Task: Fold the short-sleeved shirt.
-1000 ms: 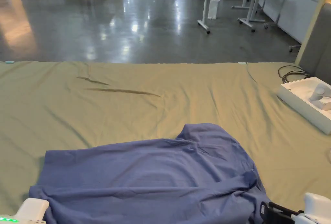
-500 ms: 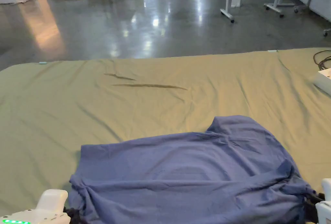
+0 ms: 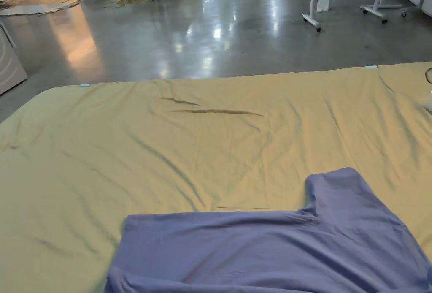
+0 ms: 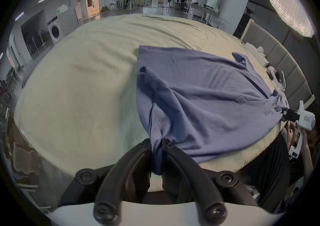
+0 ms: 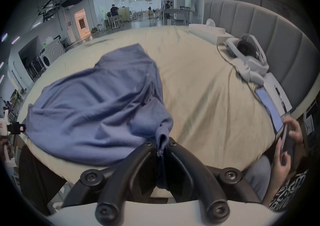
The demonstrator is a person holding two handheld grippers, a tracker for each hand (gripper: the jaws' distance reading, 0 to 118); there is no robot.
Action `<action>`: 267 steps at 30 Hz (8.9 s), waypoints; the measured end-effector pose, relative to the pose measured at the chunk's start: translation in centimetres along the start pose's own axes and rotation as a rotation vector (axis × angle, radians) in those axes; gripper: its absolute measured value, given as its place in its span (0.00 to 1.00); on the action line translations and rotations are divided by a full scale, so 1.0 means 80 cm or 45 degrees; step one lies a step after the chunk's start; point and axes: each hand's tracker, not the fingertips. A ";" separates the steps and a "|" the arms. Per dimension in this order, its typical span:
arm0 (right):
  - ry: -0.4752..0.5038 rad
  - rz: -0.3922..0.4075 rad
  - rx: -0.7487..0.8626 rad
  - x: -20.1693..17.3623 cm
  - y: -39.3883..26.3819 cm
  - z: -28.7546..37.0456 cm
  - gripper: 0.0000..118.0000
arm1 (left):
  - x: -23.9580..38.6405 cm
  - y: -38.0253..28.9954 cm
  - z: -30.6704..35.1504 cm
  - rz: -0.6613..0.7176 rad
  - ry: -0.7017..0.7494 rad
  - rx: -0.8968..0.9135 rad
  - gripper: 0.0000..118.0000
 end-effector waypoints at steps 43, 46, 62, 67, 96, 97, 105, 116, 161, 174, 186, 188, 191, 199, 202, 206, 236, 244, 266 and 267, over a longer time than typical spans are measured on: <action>0.391 0.174 0.612 -0.125 0.041 0.184 0.00 | 0.139 0.025 0.227 -0.184 -0.063 0.775 0.01; 0.384 0.152 0.555 -0.124 0.040 0.169 0.00 | 0.118 0.067 0.182 -0.128 -0.104 0.652 0.01; 0.255 -0.045 0.220 -0.099 0.038 0.072 0.00 | -0.020 0.277 -0.212 0.060 0.102 0.025 0.64; 0.228 -0.024 0.173 -0.095 0.033 0.060 0.00 | 0.001 0.276 -0.213 -0.092 0.174 0.005 0.45; 0.004 0.074 -0.278 -0.051 0.291 -0.276 0.52 | 0.062 0.294 -0.229 -0.359 0.195 -0.270 0.06; 0.019 0.085 -0.287 -0.053 0.291 -0.272 0.38 | 0.060 0.296 -0.231 -0.357 0.193 -0.270 0.06; 0.199 0.088 -0.196 -0.050 0.294 -0.216 0.00 | 0.047 0.285 -0.138 -0.176 0.030 -0.044 0.06; 0.310 0.010 0.061 0.010 0.141 0.039 0.00 | -0.037 0.110 0.079 0.074 -0.266 0.169 0.06; 0.347 0.188 0.634 -0.123 0.024 0.210 0.00 | 0.138 -0.019 0.254 -0.249 -0.049 0.876 0.01; 0.362 0.172 0.615 -0.118 0.024 0.210 0.00 | 0.081 -0.016 0.228 -0.014 -0.187 0.795 0.01; 0.354 0.120 0.506 -0.116 0.016 0.187 0.00 | -0.012 0.003 0.115 0.045 -0.139 0.448 0.08; 0.348 0.120 0.485 -0.118 0.017 0.182 0.00 | -0.040 0.010 0.080 0.093 -0.177 0.389 0.48; 0.329 0.134 0.457 -0.120 0.016 0.177 0.00 | -0.067 0.020 0.036 0.191 -0.312 0.252 0.76; 0.307 0.145 0.366 -0.119 0.009 0.161 0.00 | -0.115 0.018 -0.066 0.581 -0.638 0.099 0.76; 0.296 0.160 0.350 -0.121 0.008 0.162 0.00 | -0.114 0.020 -0.077 0.687 -0.826 0.116 0.75; 0.301 0.164 0.336 -0.123 0.006 0.159 0.00 | -0.097 0.030 -0.097 0.664 -0.758 -0.080 0.26; 0.310 -0.034 0.384 -0.066 -0.038 0.189 0.00 | 0.123 0.093 -0.028 0.322 -0.618 -0.011 0.07; 0.212 -0.174 0.387 -0.017 -0.065 0.200 0.00 | 0.221 0.078 -0.097 0.157 -0.492 -0.136 0.46; 0.198 -0.236 0.353 -0.007 -0.071 0.192 0.00 | 0.256 0.022 -0.129 0.255 -0.673 -0.226 0.17; 0.191 -0.232 0.351 -0.007 -0.071 0.192 0.00 | 0.259 0.026 -0.132 0.257 -0.637 -0.197 0.17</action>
